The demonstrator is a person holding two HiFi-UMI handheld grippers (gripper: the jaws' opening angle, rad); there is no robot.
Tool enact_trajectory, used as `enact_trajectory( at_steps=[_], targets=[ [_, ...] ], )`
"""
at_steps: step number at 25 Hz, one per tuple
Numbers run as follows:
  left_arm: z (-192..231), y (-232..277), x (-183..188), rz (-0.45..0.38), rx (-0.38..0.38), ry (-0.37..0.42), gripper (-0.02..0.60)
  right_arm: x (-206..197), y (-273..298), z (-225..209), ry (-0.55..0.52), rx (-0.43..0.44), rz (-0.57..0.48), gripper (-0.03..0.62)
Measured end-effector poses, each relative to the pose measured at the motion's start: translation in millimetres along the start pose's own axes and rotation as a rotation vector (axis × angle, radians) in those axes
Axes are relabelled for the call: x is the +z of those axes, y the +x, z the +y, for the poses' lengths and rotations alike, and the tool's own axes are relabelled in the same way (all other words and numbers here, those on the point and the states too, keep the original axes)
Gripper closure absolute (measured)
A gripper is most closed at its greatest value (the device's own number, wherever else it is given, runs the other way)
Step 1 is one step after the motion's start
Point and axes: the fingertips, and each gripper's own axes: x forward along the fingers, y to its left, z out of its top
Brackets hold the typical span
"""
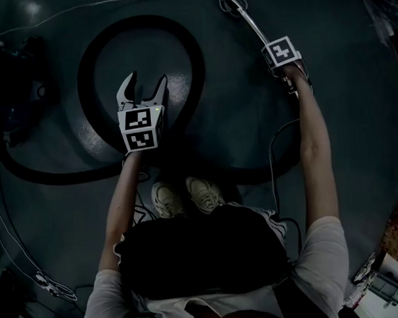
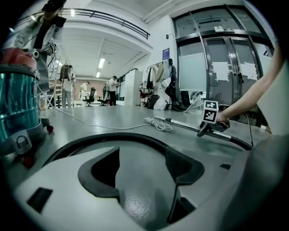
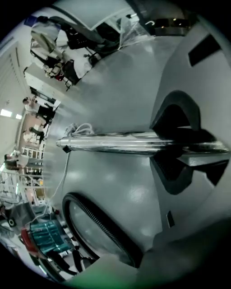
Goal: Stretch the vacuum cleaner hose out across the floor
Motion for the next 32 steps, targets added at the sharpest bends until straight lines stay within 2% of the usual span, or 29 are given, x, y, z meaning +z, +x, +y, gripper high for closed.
enact_trajectory(
  at_steps=[6, 9, 12, 14, 15, 17, 18, 19, 21, 22, 24, 26, 29, 32],
  targets=[
    [-12, -1, -17, 0.037, -0.013, 0.028, 0.279, -83, 13, -32, 0.191, -0.009, 0.073, 0.419],
    [-11, -9, -18, 0.033, -0.002, 0.046, 0.279, -109, 18, -41, 0.360, 0.029, 0.015, 0.418],
    [5, -23, -23, 0.032, 0.041, 0.030, 0.279, -112, 19, -46, 0.420, 0.052, -0.033, 0.418],
    [18, -32, -30, 0.047, 0.079, 0.004, 0.279, -107, 16, -45, 0.359, 0.014, -0.029, 0.418],
    [25, -38, -33, 0.056, 0.098, -0.006, 0.279, -101, 10, -46, 0.284, -0.041, -0.033, 0.418],
    [37, -54, -33, 0.067, 0.140, -0.013, 0.279, -82, -15, -58, 0.131, -0.203, -0.049, 0.418],
    [44, -65, -32, 0.066, 0.162, -0.017, 0.279, -65, -31, -60, 0.088, -0.234, -0.089, 0.418],
    [51, -76, -31, 0.064, 0.183, -0.026, 0.279, -40, -45, -48, 0.065, -0.186, -0.163, 0.418],
    [62, -97, -37, 0.071, 0.213, -0.067, 0.279, 4, -71, 14, -0.001, 0.048, -0.285, 0.418],
    [63, -108, -46, 0.089, 0.221, -0.092, 0.279, 13, -85, 59, -0.061, 0.182, -0.301, 0.418],
    [57, -127, -70, 0.145, 0.236, -0.136, 0.279, 6, -113, 162, -0.218, 0.424, -0.276, 0.418],
    [46, -137, -88, 0.185, 0.243, -0.192, 0.279, -12, -135, 258, -0.367, 0.612, -0.245, 0.418],
    [29, -138, -98, 0.206, 0.212, -0.289, 0.279, -22, -163, 361, -0.465, 0.812, -0.240, 0.418],
    [19, -144, -114, 0.233, 0.205, -0.379, 0.279, -26, -182, 425, -0.516, 0.961, -0.206, 0.418]
  ],
)
